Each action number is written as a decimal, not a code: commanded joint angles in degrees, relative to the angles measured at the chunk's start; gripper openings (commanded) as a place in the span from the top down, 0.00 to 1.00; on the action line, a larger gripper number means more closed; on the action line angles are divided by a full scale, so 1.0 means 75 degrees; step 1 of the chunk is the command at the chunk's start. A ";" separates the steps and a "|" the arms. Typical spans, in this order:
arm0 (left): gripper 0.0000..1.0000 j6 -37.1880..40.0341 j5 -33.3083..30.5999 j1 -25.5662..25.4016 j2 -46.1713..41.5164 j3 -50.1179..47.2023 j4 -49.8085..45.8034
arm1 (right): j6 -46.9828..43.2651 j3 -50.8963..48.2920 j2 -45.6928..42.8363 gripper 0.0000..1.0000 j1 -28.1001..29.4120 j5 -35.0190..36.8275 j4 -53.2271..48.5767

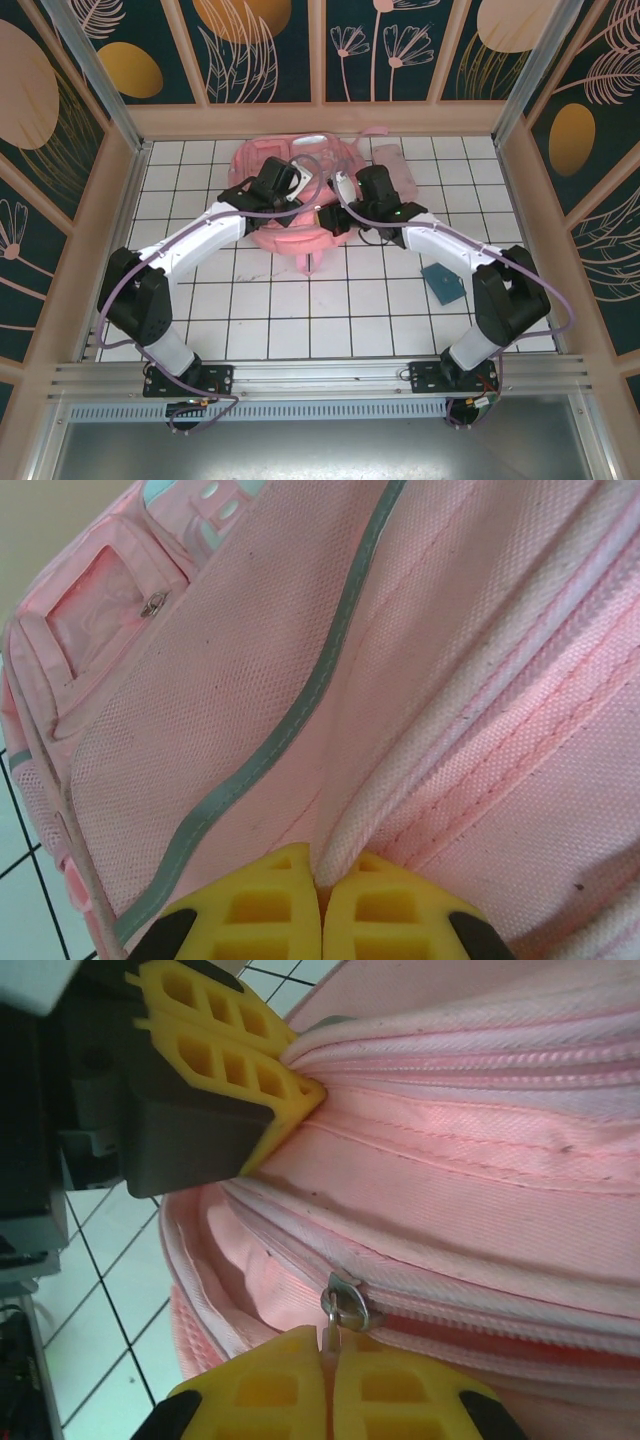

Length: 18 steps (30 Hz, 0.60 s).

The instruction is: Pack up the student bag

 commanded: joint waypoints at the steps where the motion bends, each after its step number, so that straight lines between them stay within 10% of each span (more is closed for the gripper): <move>1: 1.00 -0.0774 0.0219 0.0013 -0.0369 -0.0109 0.1743 | 0.0672 -0.0219 -0.0046 0.83 0.0443 -0.1101 0.0644; 10: 1.00 -0.0824 0.0306 0.0017 -0.0807 -0.0928 0.2144 | 0.3023 -0.1337 -0.1693 0.48 -0.1035 0.0137 0.0796; 18: 1.00 -0.0662 0.0414 0.0023 -0.1018 -0.1363 0.2500 | 0.5772 0.0037 -0.0869 0.47 -0.1185 0.0477 -0.0293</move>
